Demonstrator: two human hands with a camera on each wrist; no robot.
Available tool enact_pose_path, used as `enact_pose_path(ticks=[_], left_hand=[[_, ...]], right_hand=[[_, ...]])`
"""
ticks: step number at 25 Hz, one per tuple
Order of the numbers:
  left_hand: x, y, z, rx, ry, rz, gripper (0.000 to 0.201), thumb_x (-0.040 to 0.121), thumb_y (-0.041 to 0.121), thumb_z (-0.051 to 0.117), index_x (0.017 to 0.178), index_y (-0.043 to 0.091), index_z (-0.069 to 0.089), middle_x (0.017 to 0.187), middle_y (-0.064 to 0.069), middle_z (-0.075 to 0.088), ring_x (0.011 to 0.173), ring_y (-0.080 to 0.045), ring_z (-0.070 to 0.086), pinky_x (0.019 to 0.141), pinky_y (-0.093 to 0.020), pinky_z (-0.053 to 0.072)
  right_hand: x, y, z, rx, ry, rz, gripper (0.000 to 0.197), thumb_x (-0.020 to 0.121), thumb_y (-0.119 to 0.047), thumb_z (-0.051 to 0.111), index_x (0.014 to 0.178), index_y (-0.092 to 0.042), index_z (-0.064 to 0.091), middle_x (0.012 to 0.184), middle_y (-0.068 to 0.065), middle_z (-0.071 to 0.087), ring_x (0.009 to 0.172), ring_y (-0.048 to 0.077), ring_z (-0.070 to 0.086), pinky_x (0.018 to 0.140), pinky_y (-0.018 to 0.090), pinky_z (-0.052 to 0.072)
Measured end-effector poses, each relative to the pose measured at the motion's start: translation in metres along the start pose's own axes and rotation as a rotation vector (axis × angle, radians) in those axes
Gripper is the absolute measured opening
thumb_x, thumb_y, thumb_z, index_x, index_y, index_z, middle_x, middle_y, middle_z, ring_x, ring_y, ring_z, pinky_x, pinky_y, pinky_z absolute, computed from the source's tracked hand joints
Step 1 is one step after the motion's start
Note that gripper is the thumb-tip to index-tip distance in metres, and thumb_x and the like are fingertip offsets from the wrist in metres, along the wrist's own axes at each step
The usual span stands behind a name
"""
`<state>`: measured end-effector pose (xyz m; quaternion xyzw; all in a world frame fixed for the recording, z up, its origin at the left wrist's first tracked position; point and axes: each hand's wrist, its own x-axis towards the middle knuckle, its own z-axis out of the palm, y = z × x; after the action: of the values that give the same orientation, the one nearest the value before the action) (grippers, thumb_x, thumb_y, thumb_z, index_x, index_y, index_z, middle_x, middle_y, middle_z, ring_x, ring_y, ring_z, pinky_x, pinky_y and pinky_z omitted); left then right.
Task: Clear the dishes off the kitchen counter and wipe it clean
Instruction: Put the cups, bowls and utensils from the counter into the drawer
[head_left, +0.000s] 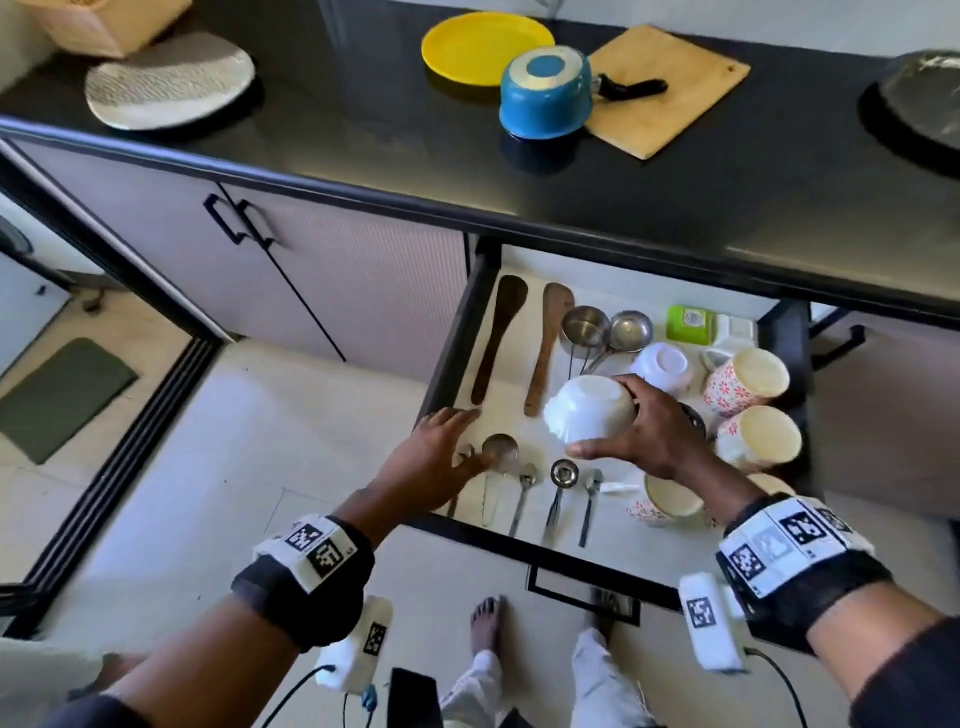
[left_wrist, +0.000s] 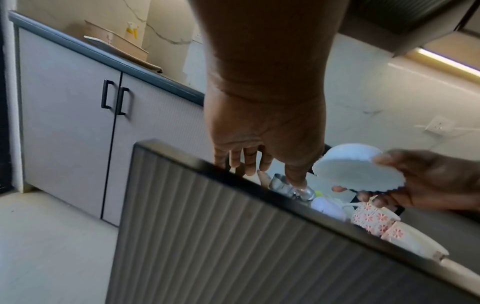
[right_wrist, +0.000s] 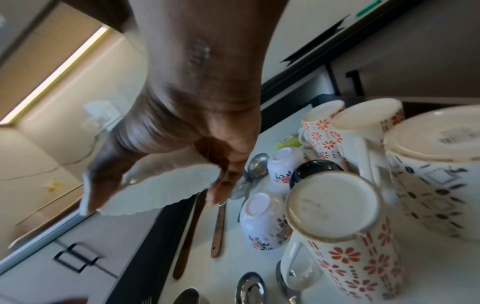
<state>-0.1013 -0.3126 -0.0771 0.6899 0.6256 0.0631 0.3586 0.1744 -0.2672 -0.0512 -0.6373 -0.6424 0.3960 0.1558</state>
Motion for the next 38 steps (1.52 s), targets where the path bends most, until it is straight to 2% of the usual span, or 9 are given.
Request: enact_pose_path(ticks=[4,6,11,16,20,26,28,31,38], left_hand=[[-0.009,-0.024,0.027,0.136,-0.118,-0.035,0.072,0.092,0.056,0.053,0.152,0.026,0.026,0.160,0.000,0.021,0.149,-0.022,0.015,0.118,-0.043,0.028],[-0.007,-0.028,0.030,0.193,-0.136,-0.048,0.074,0.092,0.060,0.050,0.153,0.028,0.023,0.162,0.001,0.015,0.150,-0.021,0.006,0.119,-0.043,0.021],[0.004,-0.024,0.038,0.259,-0.188,0.065,0.078,0.090,0.067,0.041,0.153,0.025,0.023,0.162,0.000,0.015,0.151,-0.022,0.000,0.121,-0.042,0.011],[0.008,0.004,0.064,0.205,-0.258,0.183,0.082,0.083,0.075,0.030,0.152,0.030,0.026,0.163,0.003,0.011,0.151,-0.018,-0.002,0.120,-0.044,0.011],[0.016,0.009,0.074,0.199,-0.273,0.217,0.080,0.084,0.077,0.035,0.148,0.029,0.034,0.160,0.005,0.021,0.150,-0.015,0.006,0.120,-0.043,0.021],[0.018,0.003,0.077,0.215,-0.213,0.259,0.085,0.077,0.084,0.025,0.137,0.027,0.049,0.151,0.003,0.037,0.145,-0.018,0.025,0.111,-0.048,0.037],[0.017,0.003,0.077,0.225,-0.227,0.253,0.087,0.077,0.084,0.025,0.136,0.026,0.050,0.150,0.002,0.038,0.145,-0.018,0.025,0.112,-0.047,0.036],[0.017,0.004,0.077,0.221,-0.258,0.232,0.089,0.075,0.085,0.024,0.137,0.026,0.050,0.152,0.002,0.037,0.145,-0.017,0.023,0.113,-0.046,0.032],[0.017,0.008,0.075,0.205,-0.309,0.174,0.089,0.072,0.086,0.023,0.134,0.027,0.051,0.154,0.002,0.034,0.145,-0.018,0.019,0.111,-0.047,0.032]], right_hand=[[0.021,0.015,0.009,0.442,-0.140,0.155,0.082,0.038,-0.049,0.089,0.110,-0.017,0.064,0.097,0.006,0.069,0.079,0.021,0.063,0.051,0.026,0.048],[0.028,0.015,0.016,0.514,-0.222,0.190,0.077,0.043,-0.046,0.087,0.109,-0.013,0.066,0.085,0.006,0.065,0.076,0.023,0.056,0.052,0.026,0.042],[0.027,0.021,-0.004,0.524,-0.465,0.245,0.076,0.052,-0.028,0.085,0.122,-0.012,0.058,0.092,0.006,0.069,0.089,0.022,0.064,0.078,0.038,0.057],[-0.030,0.050,-0.058,0.424,-0.635,0.325,0.076,0.054,-0.021,0.082,0.125,-0.008,0.059,0.103,0.013,0.067,0.095,0.021,0.066,0.076,0.029,0.055],[-0.075,0.081,-0.080,0.303,-0.661,0.467,0.076,0.045,-0.030,0.083,0.113,-0.004,0.061,0.090,0.005,0.066,0.080,0.011,0.063,0.064,0.020,0.051],[-0.086,0.121,-0.059,0.098,-0.625,0.579,0.078,0.055,-0.042,0.090,0.121,-0.023,0.052,0.113,-0.003,0.063,0.103,0.013,0.060,0.081,0.026,0.051],[-0.081,0.126,-0.049,0.092,-0.586,0.548,0.067,0.065,-0.031,0.089,0.121,-0.027,0.052,0.112,-0.011,0.061,0.103,0.008,0.058,0.080,0.020,0.047],[-0.066,0.134,-0.034,-0.033,-0.541,0.454,0.074,0.058,-0.035,0.092,0.119,-0.027,0.053,0.109,-0.016,0.061,0.103,0.008,0.057,0.081,0.021,0.046],[-0.049,0.154,-0.012,-0.435,-0.505,0.275,0.102,0.046,-0.054,0.091,0.131,-0.019,0.045,0.126,-0.002,0.055,0.111,0.020,0.053,0.091,0.035,0.048]])
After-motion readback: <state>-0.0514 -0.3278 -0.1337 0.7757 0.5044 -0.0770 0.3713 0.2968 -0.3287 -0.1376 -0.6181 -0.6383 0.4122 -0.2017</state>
